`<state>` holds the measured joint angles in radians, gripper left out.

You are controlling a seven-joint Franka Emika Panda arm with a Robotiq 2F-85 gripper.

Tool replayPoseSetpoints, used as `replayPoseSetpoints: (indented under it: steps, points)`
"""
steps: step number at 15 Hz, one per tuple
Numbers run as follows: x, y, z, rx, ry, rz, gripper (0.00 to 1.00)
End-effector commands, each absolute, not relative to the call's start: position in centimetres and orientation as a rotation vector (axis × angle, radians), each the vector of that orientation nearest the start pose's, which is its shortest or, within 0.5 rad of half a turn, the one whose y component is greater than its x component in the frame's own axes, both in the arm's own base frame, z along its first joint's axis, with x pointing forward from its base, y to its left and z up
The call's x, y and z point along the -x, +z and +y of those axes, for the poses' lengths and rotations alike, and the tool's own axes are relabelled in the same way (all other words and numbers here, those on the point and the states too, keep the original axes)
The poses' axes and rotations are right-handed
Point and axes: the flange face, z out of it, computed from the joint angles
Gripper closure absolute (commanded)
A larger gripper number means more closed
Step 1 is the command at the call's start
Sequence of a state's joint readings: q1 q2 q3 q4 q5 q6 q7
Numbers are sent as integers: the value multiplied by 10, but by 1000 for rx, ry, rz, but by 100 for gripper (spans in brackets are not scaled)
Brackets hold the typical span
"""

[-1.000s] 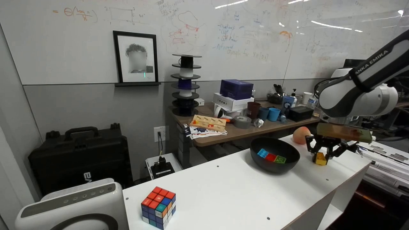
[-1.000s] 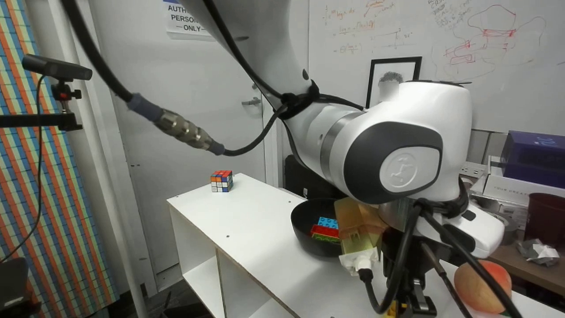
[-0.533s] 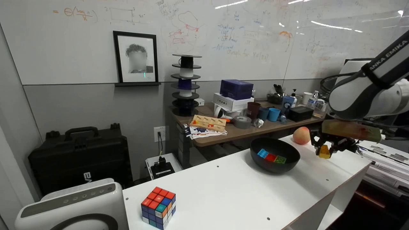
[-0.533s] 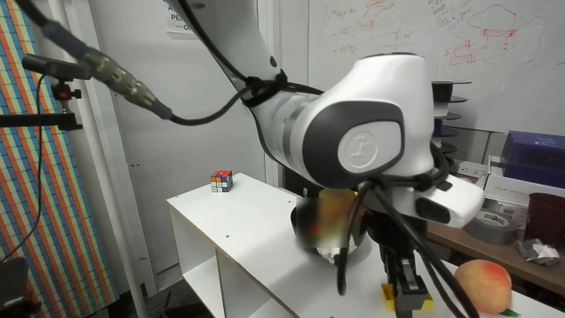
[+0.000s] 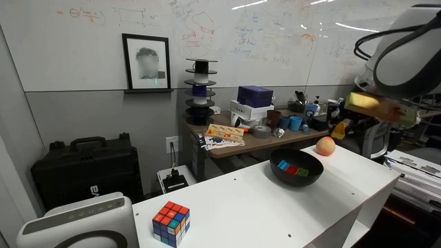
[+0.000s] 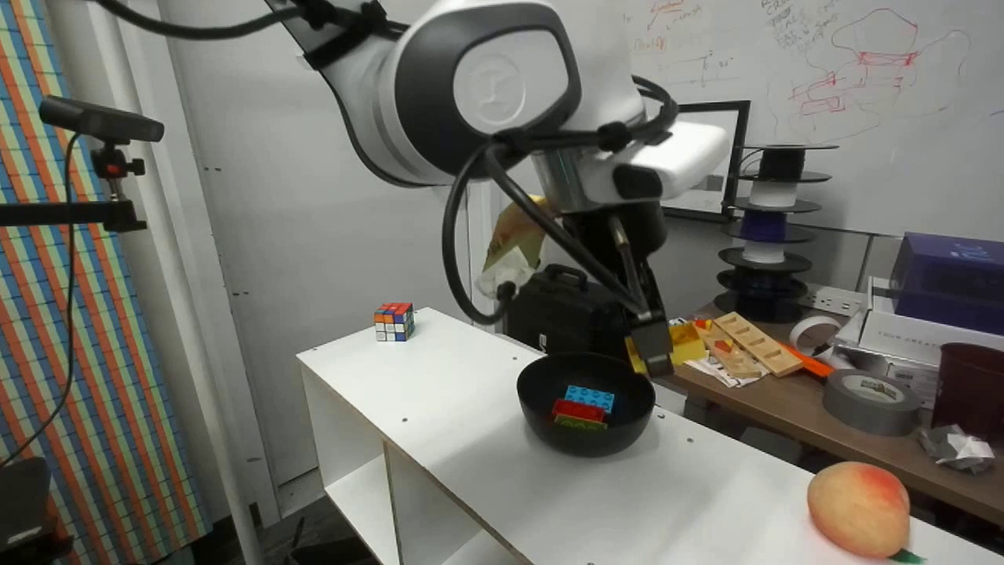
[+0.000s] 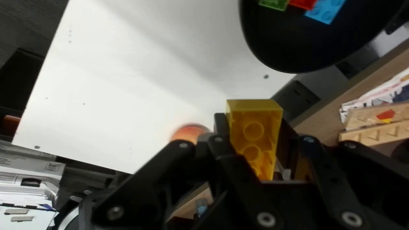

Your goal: Put the toys into the bowl.

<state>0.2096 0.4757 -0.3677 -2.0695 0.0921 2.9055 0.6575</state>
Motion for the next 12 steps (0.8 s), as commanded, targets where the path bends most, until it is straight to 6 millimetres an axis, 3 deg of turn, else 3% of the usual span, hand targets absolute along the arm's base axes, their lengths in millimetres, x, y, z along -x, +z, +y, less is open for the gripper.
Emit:
replayPoseSetpoints:
  steps: [1,8,9,11,12]
  points:
    - [-631,266,-69,2771,-708,1272,88]
    - [-660,226,-17,2775,-581,1109,87]
    - [-663,225,-15,2796,-631,1109,38]
    - [-662,229,-15,2811,-699,1107,33]
    - [-658,234,-13,2799,-699,1116,24]
